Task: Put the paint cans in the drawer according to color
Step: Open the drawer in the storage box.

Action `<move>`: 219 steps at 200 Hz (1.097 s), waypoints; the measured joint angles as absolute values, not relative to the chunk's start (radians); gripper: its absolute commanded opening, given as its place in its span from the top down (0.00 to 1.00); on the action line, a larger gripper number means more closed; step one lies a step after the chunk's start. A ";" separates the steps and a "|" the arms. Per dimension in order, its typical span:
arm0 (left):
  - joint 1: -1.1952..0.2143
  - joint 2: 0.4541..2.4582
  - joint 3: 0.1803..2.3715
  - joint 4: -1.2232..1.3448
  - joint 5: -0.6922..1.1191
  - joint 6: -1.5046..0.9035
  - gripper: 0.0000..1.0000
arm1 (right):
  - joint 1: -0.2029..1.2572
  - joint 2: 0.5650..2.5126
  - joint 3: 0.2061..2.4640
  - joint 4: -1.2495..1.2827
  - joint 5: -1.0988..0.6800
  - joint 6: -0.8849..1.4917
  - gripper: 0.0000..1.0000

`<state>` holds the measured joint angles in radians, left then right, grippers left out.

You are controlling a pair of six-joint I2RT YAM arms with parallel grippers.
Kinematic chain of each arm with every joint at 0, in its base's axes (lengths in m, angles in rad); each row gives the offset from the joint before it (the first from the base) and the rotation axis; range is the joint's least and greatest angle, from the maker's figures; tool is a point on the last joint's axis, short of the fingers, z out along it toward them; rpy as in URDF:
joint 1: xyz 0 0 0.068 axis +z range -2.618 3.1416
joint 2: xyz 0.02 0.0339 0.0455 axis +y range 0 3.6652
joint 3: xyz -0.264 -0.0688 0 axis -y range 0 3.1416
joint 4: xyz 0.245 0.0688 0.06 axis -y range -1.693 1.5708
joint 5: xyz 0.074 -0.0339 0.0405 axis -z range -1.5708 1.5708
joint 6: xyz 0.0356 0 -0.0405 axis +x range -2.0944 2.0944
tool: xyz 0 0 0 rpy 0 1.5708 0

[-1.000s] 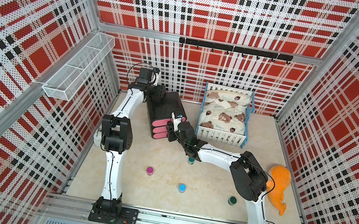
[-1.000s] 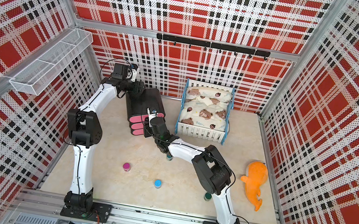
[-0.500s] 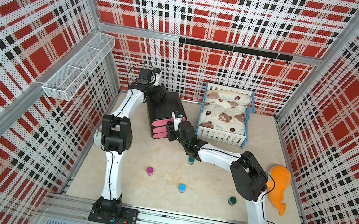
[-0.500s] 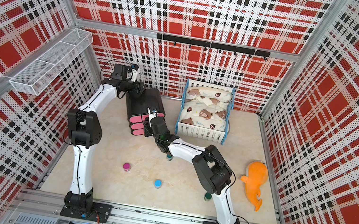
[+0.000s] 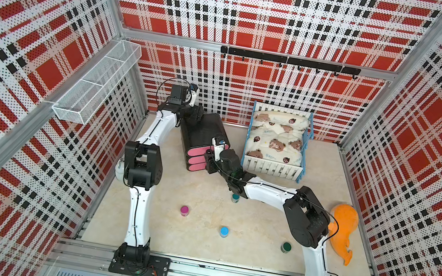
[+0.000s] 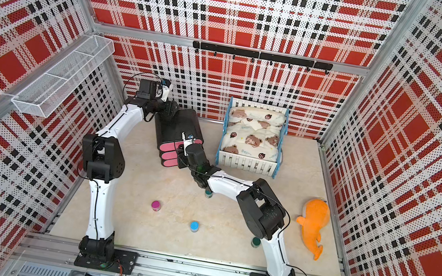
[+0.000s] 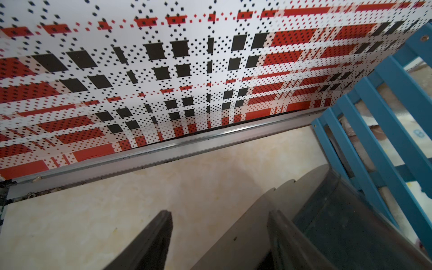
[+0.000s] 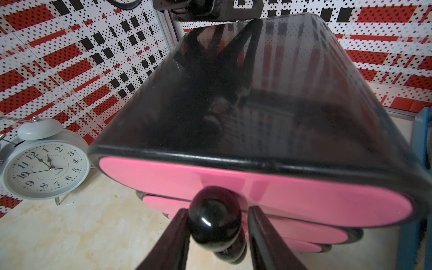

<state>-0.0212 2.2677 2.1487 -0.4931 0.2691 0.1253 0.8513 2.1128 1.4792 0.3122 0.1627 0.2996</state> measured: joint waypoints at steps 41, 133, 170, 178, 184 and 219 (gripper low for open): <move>-0.021 2.263 2.143 -0.493 0.268 0.133 0.30 | 0.848 2.113 1.479 0.311 0.173 0.299 0.42; -0.021 2.251 2.130 -0.494 0.252 0.140 0.31 | 0.846 2.113 1.493 0.308 0.197 0.293 0.68; -0.021 2.251 2.130 -0.494 0.250 0.140 0.31 | 0.846 2.112 1.493 0.308 0.198 0.282 0.69; -0.021 2.251 2.130 -0.494 0.250 0.140 0.31 | 0.846 2.112 1.493 0.308 0.198 0.281 0.70; -0.021 2.251 2.130 -0.494 0.250 0.140 0.31 | 0.846 2.111 1.491 0.308 0.197 0.280 0.70; -0.021 2.250 2.128 -0.494 0.249 0.140 0.31 | 0.842 2.085 1.449 0.323 0.176 0.277 0.72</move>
<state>-0.0212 2.2501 2.1284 -0.4938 0.2493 0.1398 0.8421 2.0853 1.4494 0.3233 0.1761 0.2768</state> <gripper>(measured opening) 0.686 0.348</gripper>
